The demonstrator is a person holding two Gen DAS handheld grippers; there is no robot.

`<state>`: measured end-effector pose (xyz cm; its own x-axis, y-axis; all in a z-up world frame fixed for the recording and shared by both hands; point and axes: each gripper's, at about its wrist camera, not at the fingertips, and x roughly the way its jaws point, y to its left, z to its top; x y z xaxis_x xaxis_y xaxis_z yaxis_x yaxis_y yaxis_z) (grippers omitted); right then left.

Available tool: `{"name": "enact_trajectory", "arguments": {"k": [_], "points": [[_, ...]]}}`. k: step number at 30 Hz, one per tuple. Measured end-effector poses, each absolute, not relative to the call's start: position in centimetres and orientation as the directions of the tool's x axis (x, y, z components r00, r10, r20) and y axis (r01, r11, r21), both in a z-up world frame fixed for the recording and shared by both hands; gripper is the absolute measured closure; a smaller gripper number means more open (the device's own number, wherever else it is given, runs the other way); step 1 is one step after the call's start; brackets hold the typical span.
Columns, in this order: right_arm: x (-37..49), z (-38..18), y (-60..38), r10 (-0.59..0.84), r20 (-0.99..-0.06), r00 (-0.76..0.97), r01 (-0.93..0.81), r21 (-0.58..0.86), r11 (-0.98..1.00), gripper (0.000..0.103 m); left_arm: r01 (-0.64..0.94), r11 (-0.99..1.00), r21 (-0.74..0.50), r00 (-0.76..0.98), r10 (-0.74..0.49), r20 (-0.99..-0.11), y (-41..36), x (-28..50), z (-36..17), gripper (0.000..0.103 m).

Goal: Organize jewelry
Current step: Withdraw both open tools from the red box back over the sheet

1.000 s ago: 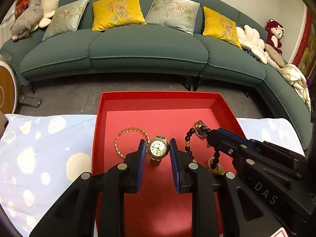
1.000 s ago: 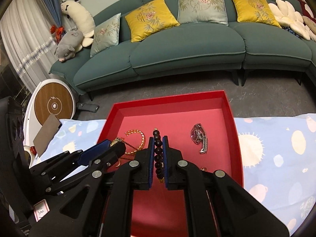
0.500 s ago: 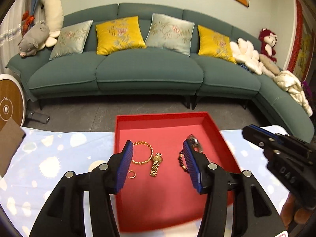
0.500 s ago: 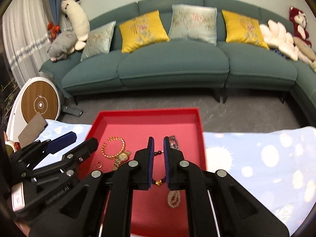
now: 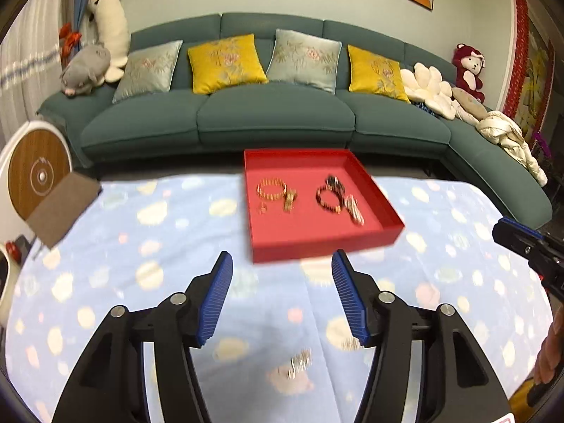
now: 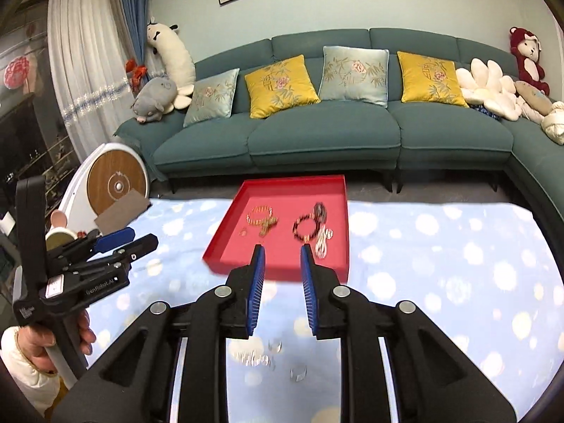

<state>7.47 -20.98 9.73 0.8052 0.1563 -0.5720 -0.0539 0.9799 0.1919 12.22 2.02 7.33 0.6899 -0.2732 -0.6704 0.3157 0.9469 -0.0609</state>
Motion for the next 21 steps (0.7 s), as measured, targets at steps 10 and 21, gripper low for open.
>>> {"name": "enact_trajectory", "arguments": {"k": [10,21], "points": [[2.7,2.1,-20.1,0.12,-0.688,0.716,-0.008,0.164,0.986,0.083,0.285,0.956,-0.075,0.595,-0.237,-0.768,3.1,8.7,-1.0,0.044],[2.9,-2.4,-19.7,0.109,-0.763,0.637,-0.014,0.13,0.991,0.083,0.314,0.948,-0.049,0.541,-0.221,-0.811,1.1,9.1,-5.6,0.04]]}}
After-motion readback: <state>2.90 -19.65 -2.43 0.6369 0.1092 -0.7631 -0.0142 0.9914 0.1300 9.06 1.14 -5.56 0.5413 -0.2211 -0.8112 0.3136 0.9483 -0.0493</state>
